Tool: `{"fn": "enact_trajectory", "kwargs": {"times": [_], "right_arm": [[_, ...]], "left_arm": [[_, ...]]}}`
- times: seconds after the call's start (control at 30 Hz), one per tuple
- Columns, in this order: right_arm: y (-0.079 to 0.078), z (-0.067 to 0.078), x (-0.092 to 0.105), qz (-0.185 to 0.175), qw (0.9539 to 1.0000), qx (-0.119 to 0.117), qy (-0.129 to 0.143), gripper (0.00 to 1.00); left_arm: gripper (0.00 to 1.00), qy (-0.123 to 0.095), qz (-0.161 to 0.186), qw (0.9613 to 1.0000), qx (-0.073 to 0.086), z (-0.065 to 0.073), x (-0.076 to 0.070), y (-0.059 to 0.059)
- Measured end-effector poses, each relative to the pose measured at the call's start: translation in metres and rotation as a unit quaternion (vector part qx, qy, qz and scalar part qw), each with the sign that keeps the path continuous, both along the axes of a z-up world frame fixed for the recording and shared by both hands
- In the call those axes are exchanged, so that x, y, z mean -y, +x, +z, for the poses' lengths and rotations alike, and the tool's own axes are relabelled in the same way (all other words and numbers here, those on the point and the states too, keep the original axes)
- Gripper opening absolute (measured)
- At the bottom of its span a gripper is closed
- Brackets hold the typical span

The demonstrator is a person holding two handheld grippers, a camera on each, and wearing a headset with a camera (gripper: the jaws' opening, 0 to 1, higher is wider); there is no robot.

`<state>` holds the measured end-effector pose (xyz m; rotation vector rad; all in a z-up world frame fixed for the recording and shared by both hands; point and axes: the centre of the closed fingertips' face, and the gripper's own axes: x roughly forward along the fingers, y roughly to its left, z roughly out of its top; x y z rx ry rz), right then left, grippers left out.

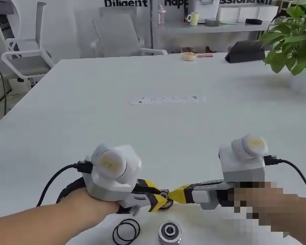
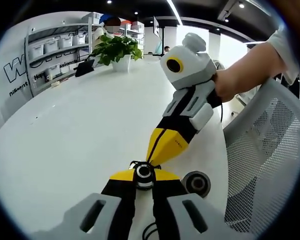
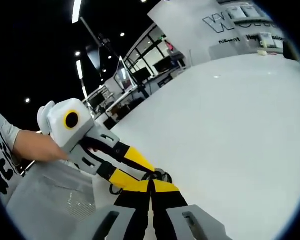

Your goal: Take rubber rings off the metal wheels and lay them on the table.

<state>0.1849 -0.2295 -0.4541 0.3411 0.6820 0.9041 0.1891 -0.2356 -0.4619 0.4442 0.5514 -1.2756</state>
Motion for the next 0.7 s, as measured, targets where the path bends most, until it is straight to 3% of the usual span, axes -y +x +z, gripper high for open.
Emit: {"fn": "enact_trajectory", "kwargs": {"times": [0.03,0.07,0.1,0.13,0.23,0.43,0.7], "right_arm": [[-0.003,0.011,-0.011,0.018,0.9993,0.01,0.031,0.0],[0.003,0.02,-0.014,0.011,0.9986,0.033,0.04,0.0],[-0.001,0.018,-0.015,0.015,0.9994,0.017,0.027,0.0],[0.001,0.015,-0.014,0.026,0.9992,0.03,0.009,0.0],[-0.001,0.012,-0.011,0.021,0.9994,0.022,0.014,0.0],[0.003,-0.003,0.005,0.004,0.9997,0.02,-0.013,0.0],[0.001,-0.001,0.009,-0.004,0.9998,0.017,-0.005,0.0]], "left_arm": [[0.06,-0.001,0.0,1.0,0.0,0.0,0.0,0.0],[0.06,-0.001,0.0,1.0,0.0,0.001,0.0,0.0],[0.06,-0.001,-0.001,1.0,0.001,0.001,0.0,0.0],[0.06,-0.002,-0.001,1.0,0.001,0.002,0.0,0.0],[0.07,-0.001,0.0,1.0,0.0,0.002,0.001,0.001],[0.07,-0.004,0.001,1.0,0.002,0.002,0.0,0.001],[0.11,-0.002,-0.01,0.9999,-0.006,0.003,0.0,-0.002]]}}
